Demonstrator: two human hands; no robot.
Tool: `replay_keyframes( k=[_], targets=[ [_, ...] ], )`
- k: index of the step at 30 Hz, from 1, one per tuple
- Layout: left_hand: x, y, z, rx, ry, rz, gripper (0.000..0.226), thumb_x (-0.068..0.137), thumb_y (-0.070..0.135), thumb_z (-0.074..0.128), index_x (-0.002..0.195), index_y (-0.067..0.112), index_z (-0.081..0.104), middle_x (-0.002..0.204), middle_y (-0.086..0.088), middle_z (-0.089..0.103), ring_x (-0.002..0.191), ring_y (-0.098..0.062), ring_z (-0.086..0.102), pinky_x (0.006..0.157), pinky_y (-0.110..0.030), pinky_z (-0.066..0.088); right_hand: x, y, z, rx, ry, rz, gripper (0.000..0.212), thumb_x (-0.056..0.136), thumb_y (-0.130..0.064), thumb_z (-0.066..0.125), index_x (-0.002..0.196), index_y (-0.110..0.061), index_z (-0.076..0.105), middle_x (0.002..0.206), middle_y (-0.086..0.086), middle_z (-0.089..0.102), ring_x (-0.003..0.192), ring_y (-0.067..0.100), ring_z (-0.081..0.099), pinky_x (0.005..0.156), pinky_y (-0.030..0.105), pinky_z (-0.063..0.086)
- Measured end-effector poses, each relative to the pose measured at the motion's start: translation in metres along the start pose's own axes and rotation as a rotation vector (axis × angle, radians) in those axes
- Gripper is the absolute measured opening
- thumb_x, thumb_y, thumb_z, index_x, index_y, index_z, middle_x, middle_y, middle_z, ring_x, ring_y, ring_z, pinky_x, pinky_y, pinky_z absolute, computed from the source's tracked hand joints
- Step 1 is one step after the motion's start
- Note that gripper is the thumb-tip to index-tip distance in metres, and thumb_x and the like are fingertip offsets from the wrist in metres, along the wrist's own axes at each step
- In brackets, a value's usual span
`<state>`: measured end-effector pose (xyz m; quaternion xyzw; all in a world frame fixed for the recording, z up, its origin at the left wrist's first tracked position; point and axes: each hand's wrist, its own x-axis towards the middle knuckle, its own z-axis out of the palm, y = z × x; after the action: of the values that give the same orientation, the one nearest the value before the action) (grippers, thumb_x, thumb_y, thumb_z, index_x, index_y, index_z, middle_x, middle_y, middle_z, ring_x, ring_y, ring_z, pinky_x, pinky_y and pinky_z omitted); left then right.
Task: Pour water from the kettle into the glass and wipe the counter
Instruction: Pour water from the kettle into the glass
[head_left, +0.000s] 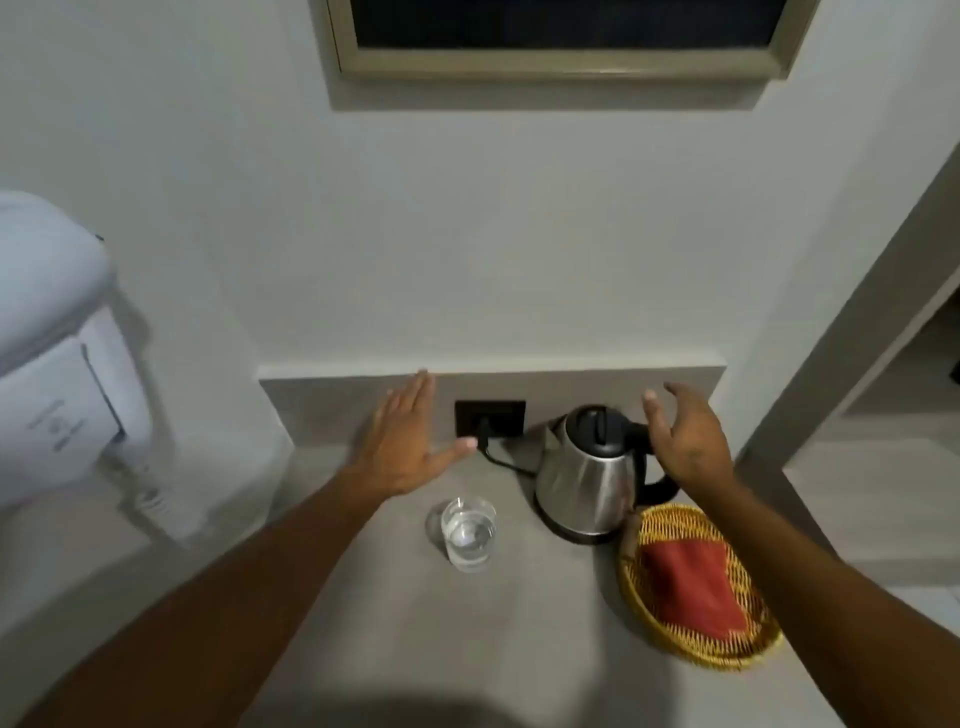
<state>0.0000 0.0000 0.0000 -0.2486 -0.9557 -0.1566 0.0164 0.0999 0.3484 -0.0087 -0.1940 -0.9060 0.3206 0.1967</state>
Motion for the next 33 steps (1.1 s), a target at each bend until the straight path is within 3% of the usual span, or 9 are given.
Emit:
replay_keyframes(
  k=[3,6,11,15,20,24,27,29,33],
  targets=[
    [-0.031,-0.013,0.045,-0.148,-0.183,-0.086,0.135,0.064,0.096,0.039,0.163,0.010,0.011,0.172,-0.011,0.012,0.158,-0.025,0.013,0.128,-0.041,0.013,-0.007,0.019,0.007,0.182,0.016,0.124,0.053,0.100,-0.054,0.042,0.118,-0.010,0.064,0.110,0.013,0.069,0.108,0.032,0.062,0.088,0.040,0.049],
    [-0.059,-0.014,0.086,-0.318,-0.254,-0.199,0.141,0.053,0.092,0.063,0.162,0.013,0.019,0.168,-0.008,0.025,0.155,-0.024,0.024,0.126,-0.039,0.021,-0.013,0.028,0.013,0.254,-0.021,0.211,0.046,0.100,-0.052,0.044,0.097,-0.014,0.070,0.082,0.008,0.068,0.084,0.028,0.065,0.074,0.039,0.051],
    [-0.069,-0.001,0.120,-0.502,-0.179,-0.286,0.126,0.050,0.045,0.102,0.154,0.013,0.040,0.152,-0.006,0.049,0.142,-0.022,0.047,0.117,-0.036,0.038,-0.008,0.028,0.019,0.367,-0.002,0.309,0.051,0.099,-0.051,0.049,0.087,-0.007,0.072,0.076,0.014,0.064,0.073,0.023,0.059,0.066,0.032,0.046],
    [-0.069,0.010,0.133,-0.621,-0.070,-0.348,0.089,0.051,0.024,0.103,0.129,0.023,0.060,0.121,0.005,0.068,0.108,-0.015,0.068,0.092,-0.028,0.056,-0.005,0.032,0.024,0.439,0.027,0.387,0.053,0.096,-0.051,0.054,0.076,-0.006,0.073,0.071,0.011,0.066,0.067,0.017,0.061,0.059,0.027,0.045],
    [-0.071,0.012,0.142,-0.685,-0.005,-0.364,0.075,0.050,0.018,0.101,0.113,0.027,0.063,0.107,0.008,0.072,0.095,-0.010,0.070,0.075,-0.006,0.049,0.007,0.031,0.027,0.421,0.025,0.457,0.058,0.093,-0.050,0.060,0.077,0.005,0.070,0.065,0.013,0.058,0.061,0.021,0.055,0.056,0.029,0.042],
    [-0.074,0.011,0.149,-0.719,0.035,-0.383,0.078,0.048,0.018,0.103,0.110,0.037,0.061,0.105,0.012,0.071,0.092,0.001,0.068,0.073,-0.002,0.047,0.018,0.011,0.030,0.325,-0.019,0.306,0.047,0.093,-0.047,0.061,0.063,-0.011,0.068,0.056,0.006,0.057,0.059,0.023,0.059,0.054,0.030,0.046],
    [-0.074,0.010,0.151,-0.722,0.029,-0.413,0.081,0.049,0.020,0.103,0.120,0.024,0.063,0.108,0.008,0.071,0.094,-0.007,0.068,0.077,-0.004,0.047,0.027,-0.014,0.027,0.208,-0.081,0.081,0.051,0.091,-0.048,0.060,0.062,-0.007,0.068,0.057,0.014,0.061,0.056,0.026,0.060,0.055,0.041,0.053],
    [-0.074,0.010,0.151,-0.739,0.026,-0.429,0.081,0.049,0.019,0.103,0.119,0.024,0.064,0.104,0.012,0.070,0.092,-0.007,0.068,0.075,-0.001,0.046,0.029,-0.035,0.026,0.104,-0.130,-0.104,0.052,0.089,-0.052,0.058,0.058,-0.011,0.065,0.051,0.009,0.059,0.051,0.024,0.058,0.051,0.039,0.051],
    [-0.076,0.012,0.150,-0.776,0.050,-0.446,0.076,0.048,0.016,0.102,0.109,0.036,0.060,0.094,0.026,0.065,0.084,0.016,0.063,0.071,0.003,0.043,0.023,-0.082,0.028,-0.149,-0.222,-0.391,0.048,0.090,-0.059,0.050,0.060,-0.024,0.063,0.051,-0.003,0.058,0.051,0.014,0.057,0.049,0.027,0.045]
  ],
)
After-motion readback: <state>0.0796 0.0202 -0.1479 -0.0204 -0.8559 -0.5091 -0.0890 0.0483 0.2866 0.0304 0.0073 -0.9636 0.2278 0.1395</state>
